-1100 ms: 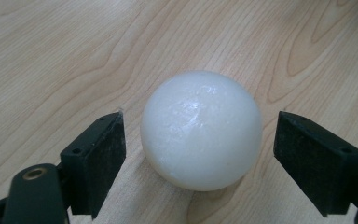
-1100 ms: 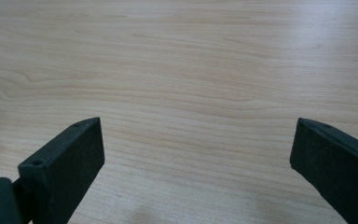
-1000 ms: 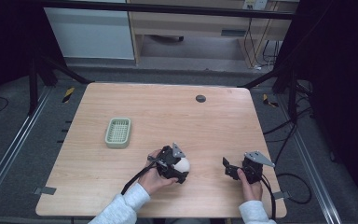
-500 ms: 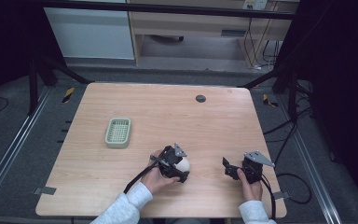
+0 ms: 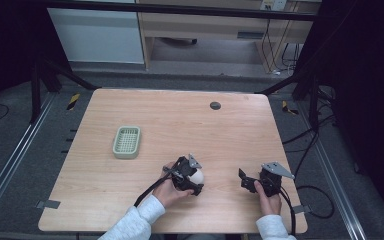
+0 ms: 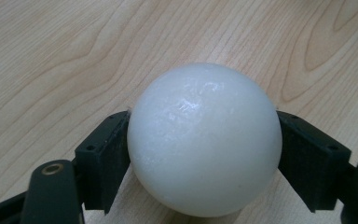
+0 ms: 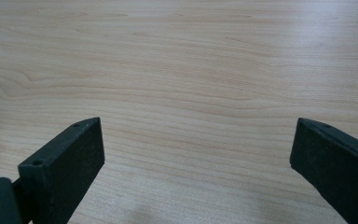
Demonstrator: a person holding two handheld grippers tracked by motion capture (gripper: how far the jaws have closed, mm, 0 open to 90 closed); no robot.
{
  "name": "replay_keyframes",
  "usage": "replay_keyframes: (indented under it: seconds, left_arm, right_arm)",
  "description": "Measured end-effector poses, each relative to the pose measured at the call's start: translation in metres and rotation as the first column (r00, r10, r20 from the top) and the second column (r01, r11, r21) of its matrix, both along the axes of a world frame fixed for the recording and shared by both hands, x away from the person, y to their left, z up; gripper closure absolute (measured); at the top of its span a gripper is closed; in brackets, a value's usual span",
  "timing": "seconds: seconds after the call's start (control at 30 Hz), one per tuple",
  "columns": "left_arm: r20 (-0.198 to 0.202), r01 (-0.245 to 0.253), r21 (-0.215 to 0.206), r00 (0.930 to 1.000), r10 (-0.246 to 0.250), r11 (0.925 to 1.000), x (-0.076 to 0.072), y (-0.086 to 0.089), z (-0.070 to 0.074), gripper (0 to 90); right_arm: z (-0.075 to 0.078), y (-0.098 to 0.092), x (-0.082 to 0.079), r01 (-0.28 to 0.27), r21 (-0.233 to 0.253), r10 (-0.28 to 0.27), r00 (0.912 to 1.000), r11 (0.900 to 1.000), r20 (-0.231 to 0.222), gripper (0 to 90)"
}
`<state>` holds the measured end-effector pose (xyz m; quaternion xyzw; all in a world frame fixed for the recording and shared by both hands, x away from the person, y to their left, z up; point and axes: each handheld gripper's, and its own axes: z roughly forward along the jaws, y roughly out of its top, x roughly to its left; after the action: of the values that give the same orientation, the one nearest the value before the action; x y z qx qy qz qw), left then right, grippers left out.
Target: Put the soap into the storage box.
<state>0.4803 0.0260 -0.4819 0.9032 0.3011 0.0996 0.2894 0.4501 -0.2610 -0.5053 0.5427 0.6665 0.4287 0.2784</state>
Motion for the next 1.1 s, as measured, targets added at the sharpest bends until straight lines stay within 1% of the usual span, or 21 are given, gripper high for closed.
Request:
replay_keyframes:
  seconds: [0.37,0.73,0.87,0.93,1.0,1.1]
  left_arm:
    - [-0.015,-0.008,0.005,0.9999,0.008,1.0000,0.0022,-0.0023,-0.0012,22.9]
    - [-0.011,-0.005,0.011,0.9999,0.005,0.9999,0.0020,-0.0026,-0.0008,23.3]
    - [-0.014,0.005,0.035,0.9999,-0.005,0.9994,0.0021,-0.0038,0.0011,23.3]
    - [-0.006,0.006,0.047,1.0000,-0.005,0.9989,0.0026,-0.0044,0.0021,23.4]
    - [-0.011,0.004,0.033,0.9999,-0.003,0.9995,0.0030,-0.0038,0.0028,23.4]
    - [-0.011,0.001,0.028,0.9999,-0.001,0.9996,0.0030,-0.0029,0.0044,23.4]
  right_arm:
    - [0.0001,0.0002,-0.0001,-0.002,0.001,0.002,1.0000,1.000,-0.004,3.3]
    - [0.0000,0.0001,0.0000,0.000,0.000,0.000,1.0000,1.000,-0.001,3.3]
    - [0.0000,0.0000,0.0001,-0.001,0.001,0.001,1.0000,1.000,-0.002,3.3]
    - [0.0000,-0.0001,0.0002,-0.001,0.001,0.001,1.0000,1.000,-0.002,3.3]
    - [0.0001,-0.0001,0.0001,-0.001,0.001,0.001,1.0000,1.000,-0.001,3.3]
    - [0.0000,-0.0001,0.0002,-0.001,0.001,0.001,1.0000,1.000,-0.001,3.3]
